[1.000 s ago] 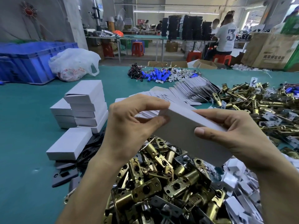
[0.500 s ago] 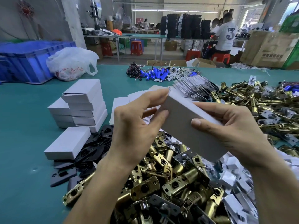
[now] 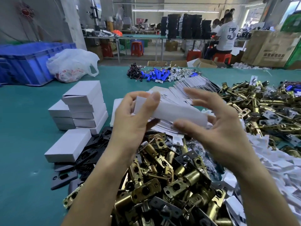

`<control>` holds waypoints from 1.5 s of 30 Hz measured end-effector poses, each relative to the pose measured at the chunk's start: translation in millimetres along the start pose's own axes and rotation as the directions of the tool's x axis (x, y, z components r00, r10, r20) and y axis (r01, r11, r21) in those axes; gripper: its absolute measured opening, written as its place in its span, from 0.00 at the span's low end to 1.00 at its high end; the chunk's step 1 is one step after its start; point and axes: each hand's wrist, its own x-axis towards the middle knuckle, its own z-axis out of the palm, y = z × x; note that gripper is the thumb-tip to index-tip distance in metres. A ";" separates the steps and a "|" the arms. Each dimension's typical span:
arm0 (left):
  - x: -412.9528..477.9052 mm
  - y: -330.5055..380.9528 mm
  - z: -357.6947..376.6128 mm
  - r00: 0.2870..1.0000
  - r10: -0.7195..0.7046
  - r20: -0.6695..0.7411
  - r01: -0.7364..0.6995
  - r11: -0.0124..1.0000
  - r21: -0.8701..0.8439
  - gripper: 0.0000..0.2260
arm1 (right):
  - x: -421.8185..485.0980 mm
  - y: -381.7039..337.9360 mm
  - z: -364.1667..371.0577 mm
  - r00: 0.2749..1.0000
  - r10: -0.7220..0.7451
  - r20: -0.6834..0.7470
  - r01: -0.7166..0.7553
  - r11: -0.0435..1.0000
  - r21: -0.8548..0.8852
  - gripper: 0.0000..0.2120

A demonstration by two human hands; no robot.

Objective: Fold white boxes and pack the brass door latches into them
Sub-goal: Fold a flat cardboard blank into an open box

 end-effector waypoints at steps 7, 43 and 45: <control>-2.5 -4.9 -4.3 0.993 0.056 0.104 -0.065 0.994 0.087 0.21 | 4.0 1.6 1.0 0.787 0.572 0.230 -0.578 0.553 0.600 0.25; -13.3 -5.3 5.8 0.918 -0.094 0.385 -0.013 0.964 0.267 0.33 | 0.0 -3.8 20.5 0.964 0.187 0.187 -0.264 0.622 0.737 0.24; -13.9 -5.5 4.6 0.905 -0.107 0.411 -0.009 0.963 0.270 0.30 | -0.7 -6.0 22.6 0.957 0.183 0.226 -0.291 0.598 0.747 0.23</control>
